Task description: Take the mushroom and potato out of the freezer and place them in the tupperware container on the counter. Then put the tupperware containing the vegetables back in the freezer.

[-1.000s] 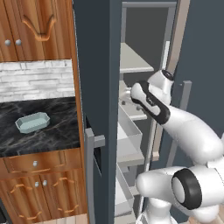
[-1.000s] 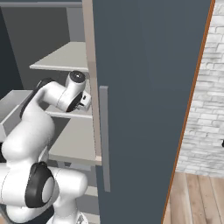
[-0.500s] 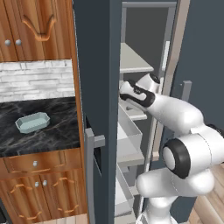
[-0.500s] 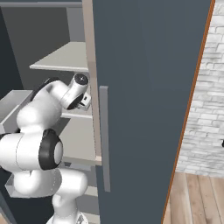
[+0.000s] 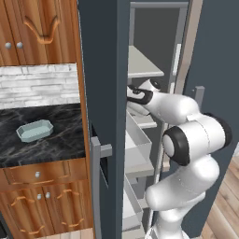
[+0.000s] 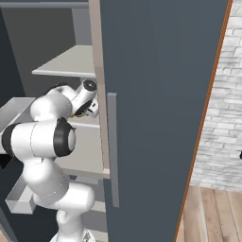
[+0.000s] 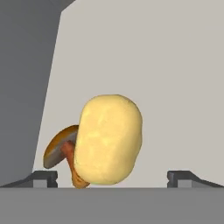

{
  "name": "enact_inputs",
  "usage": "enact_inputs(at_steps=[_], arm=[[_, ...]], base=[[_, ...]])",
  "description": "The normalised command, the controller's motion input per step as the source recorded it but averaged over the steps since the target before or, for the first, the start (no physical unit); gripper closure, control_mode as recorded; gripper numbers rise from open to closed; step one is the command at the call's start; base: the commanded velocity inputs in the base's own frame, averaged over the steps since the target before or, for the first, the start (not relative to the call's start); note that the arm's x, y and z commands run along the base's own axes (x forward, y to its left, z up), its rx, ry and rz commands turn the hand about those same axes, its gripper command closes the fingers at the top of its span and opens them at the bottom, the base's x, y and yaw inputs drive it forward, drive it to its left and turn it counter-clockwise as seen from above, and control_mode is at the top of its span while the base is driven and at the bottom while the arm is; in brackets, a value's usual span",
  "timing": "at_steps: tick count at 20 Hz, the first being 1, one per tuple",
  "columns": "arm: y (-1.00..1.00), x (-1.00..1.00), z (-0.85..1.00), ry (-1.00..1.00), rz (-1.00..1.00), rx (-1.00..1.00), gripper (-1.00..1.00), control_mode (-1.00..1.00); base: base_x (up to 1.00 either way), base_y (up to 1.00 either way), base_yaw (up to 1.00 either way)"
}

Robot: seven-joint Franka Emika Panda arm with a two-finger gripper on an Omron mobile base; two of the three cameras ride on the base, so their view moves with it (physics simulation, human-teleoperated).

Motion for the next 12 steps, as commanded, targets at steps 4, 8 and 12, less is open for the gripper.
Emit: enact_inputs(at_steps=[4,8,12], arm=[[0.07,0.42,-0.22,0.04,-0.03,0.0,-1.0,-1.0],[0.08,0.19,-0.25,0.03,-0.03,0.0,-1.0,-1.0],[0.07,0.13,-0.24,0.02,-0.02,0.0,-1.0,-1.0]], base=[[0.0,0.0,0.0],[0.0,0.0,0.0],[0.0,0.0,0.0]])
